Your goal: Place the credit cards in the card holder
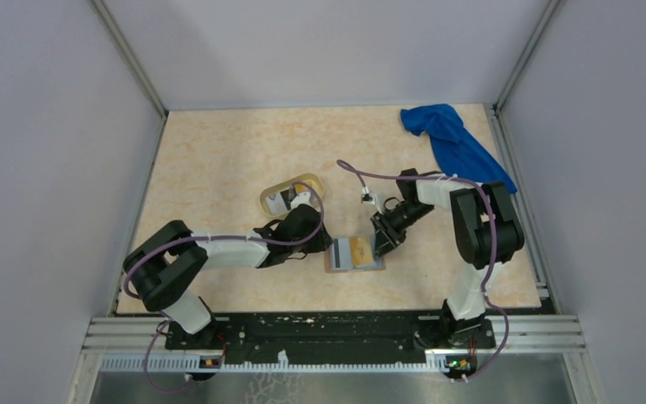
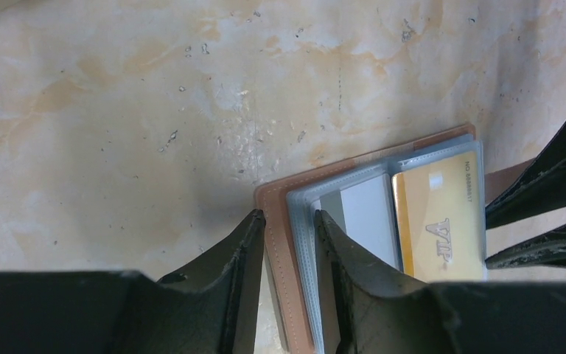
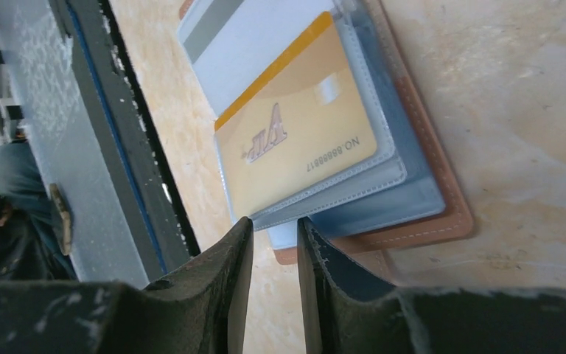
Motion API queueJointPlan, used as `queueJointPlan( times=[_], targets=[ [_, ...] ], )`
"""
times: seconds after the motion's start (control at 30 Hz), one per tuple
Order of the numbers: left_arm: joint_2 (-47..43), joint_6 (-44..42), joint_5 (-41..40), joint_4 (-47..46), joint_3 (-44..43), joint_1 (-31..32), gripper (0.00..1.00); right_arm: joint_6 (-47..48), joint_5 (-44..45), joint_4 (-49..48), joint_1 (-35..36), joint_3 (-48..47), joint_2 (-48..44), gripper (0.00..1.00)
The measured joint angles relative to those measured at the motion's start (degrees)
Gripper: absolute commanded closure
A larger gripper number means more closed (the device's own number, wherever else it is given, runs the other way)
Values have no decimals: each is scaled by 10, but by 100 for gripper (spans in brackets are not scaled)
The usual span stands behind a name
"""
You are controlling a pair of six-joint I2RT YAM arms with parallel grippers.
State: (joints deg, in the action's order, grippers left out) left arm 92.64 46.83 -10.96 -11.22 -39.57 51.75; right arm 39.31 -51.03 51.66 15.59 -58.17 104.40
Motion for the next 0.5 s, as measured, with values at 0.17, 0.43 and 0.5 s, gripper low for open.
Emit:
queueJointPlan(
  times=[0.17,0.43,0.5],
  targets=[
    [-18,-7,-2,26,0,1,60,-33,82,-52,-1,10,-37,66],
    [-80,-31,0,38,22,3,60,-62,169,-121,-11,28,-132,62],
    [-91,-40,3,32,30,3,60,-59,148,-120,-11,28,-132,63]
  ],
)
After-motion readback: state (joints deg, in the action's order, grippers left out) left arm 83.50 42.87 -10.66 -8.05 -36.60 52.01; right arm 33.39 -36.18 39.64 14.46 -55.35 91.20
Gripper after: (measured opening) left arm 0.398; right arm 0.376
